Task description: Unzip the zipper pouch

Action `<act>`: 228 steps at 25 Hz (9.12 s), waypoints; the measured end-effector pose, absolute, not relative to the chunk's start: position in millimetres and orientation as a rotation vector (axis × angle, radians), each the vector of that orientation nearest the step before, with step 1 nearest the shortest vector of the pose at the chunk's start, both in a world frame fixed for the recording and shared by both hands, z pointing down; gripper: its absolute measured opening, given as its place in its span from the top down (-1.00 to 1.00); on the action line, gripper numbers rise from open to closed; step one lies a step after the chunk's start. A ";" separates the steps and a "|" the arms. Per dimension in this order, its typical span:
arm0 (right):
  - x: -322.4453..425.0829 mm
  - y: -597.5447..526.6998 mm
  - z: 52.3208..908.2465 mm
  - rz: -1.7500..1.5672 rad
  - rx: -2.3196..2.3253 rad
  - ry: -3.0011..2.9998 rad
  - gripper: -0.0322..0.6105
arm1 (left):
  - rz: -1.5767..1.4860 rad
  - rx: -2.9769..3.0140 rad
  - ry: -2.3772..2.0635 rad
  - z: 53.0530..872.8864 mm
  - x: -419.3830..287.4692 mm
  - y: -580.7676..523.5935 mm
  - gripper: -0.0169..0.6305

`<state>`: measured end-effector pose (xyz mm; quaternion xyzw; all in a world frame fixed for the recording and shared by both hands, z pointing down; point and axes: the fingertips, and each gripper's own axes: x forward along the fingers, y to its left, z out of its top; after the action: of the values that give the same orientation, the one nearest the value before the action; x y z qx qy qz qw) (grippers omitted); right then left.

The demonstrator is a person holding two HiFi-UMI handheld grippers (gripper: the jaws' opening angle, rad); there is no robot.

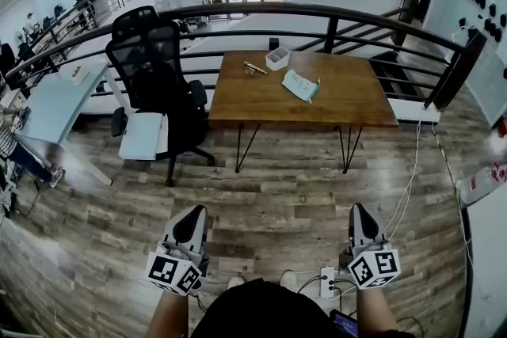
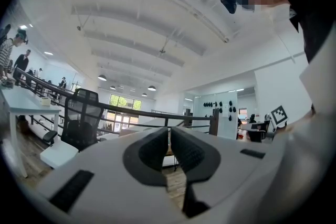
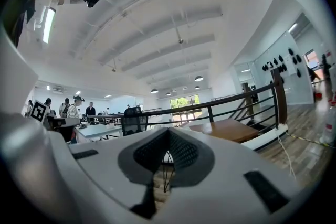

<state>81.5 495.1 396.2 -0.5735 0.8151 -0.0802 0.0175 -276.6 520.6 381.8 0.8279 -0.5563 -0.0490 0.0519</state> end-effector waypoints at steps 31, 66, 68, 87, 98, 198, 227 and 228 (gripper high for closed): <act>196.6 451.4 389.9 -0.203 -1.668 2.586 -0.01 | -0.120 2.504 -1.731 378.4 -118.8 452.7 0.00; 104.6 220.0 393.5 -0.235 -1.854 2.553 0.12 | -0.047 2.690 -1.410 411.2 -188.3 183.3 0.02; 108.8 206.4 394.6 -0.236 -1.837 2.565 0.13 | -0.035 2.684 -1.420 412.3 -183.2 174.0 0.03; 168.1 14.1 410.8 -0.302 -1.585 2.720 0.26 | 0.051 2.571 -1.633 408.6 -117.5 49.9 0.06; 203.1 -34.6 411.4 -0.317 -1.491 2.790 0.28 | 0.070 2.556 -1.674 404.8 -69.0 4.4 0.06; 246.8 -55.6 477.8 -0.696 -2.109 2.314 0.59 | 1.874 2.923 0.161 690.7 66.5 -135.3 0.76; 166.6 -122.4 475.5 -0.398 -1.667 3.008 0.56 | 0.589 2.928 -0.004 487.1 70.0 -124.9 0.83; 157.6 -124.0 475.5 -0.349 -1.614 3.084 0.53 | 0.606 2.938 -0.011 486.6 67.2 -124.1 0.83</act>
<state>157.6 -124.0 475.5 -0.4541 0.8676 -0.0981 -0.1775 67.2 -124.1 486.6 0.9769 -0.0038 0.2017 0.0709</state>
